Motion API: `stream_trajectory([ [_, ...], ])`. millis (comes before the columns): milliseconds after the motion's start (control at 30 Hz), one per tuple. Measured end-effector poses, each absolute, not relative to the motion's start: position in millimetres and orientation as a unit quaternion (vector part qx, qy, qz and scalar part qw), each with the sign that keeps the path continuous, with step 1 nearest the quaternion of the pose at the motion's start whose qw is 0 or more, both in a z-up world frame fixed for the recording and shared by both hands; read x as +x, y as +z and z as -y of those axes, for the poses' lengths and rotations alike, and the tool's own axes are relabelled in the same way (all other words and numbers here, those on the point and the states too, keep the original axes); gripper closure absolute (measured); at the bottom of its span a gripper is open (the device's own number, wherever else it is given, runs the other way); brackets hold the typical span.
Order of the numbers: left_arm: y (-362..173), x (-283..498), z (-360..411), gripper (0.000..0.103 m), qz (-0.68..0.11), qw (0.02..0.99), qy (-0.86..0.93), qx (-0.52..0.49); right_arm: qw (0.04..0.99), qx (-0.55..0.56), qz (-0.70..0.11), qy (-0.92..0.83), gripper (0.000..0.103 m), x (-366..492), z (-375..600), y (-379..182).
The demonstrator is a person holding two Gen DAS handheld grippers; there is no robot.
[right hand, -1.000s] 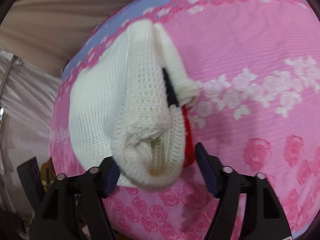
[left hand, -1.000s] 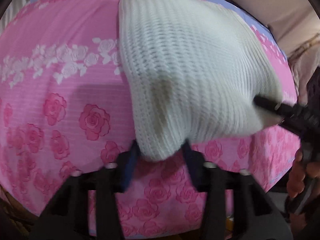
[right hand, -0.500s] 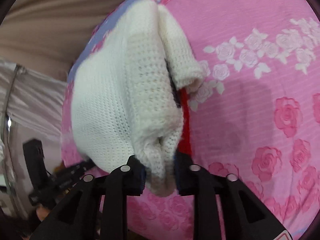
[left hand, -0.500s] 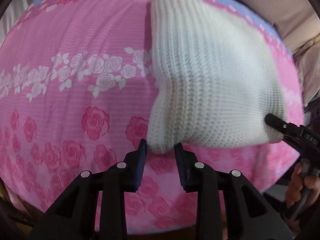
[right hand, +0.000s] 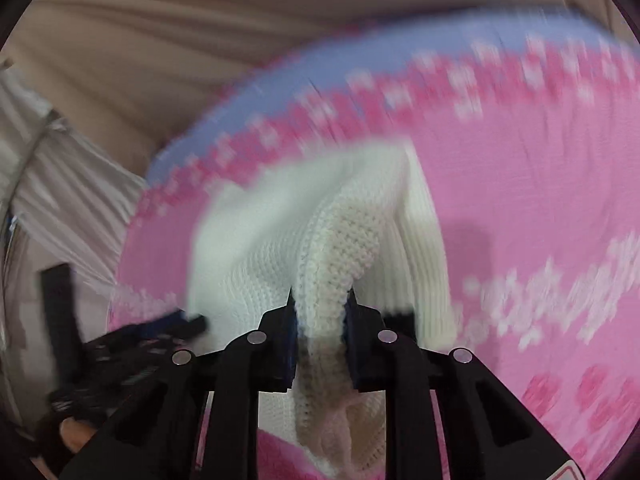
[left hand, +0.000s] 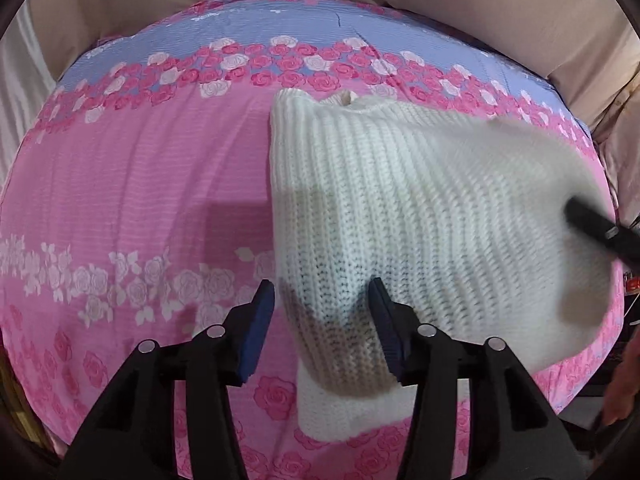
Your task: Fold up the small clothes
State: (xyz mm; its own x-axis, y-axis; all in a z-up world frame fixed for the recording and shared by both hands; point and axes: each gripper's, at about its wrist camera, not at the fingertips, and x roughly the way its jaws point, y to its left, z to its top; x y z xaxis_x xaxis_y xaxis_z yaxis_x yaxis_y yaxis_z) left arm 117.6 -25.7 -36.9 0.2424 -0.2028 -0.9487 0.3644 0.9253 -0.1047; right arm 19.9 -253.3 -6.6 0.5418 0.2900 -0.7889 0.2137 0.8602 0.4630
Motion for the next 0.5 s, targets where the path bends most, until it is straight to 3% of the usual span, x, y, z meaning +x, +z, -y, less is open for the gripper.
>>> stream_trajectory([
  [67, -47, 116, 31, 0.049, -0.59, 0.785, -0.172, 0.081, 0.849, 0.242, -0.469, 0.02, 0.085, 22, 254, -3],
  [167, -51, 114, 37, 0.045, -0.587, 0.786, -0.167, 0.096, 0.791, 0.248, -0.559, -0.01, 0.083, 29, 263, -83],
  [300, -30, 100, 34, 0.047, -0.576, 0.795, -0.158, 0.104, 0.801, 0.327, -0.501, -0.03, 0.079, 3, 276, -41],
  [400, -25, 85, 34, 0.047, -0.571, 0.799, -0.151, 0.116, 0.834, 0.263, -0.485, -0.034, 0.079, -18, 257, -4],
  [500, -35, 77, 36, 0.047, -0.579, 0.794, -0.144, 0.12, 0.819, 0.19, -0.541, -0.039, 0.079, -22, 232, -35],
])
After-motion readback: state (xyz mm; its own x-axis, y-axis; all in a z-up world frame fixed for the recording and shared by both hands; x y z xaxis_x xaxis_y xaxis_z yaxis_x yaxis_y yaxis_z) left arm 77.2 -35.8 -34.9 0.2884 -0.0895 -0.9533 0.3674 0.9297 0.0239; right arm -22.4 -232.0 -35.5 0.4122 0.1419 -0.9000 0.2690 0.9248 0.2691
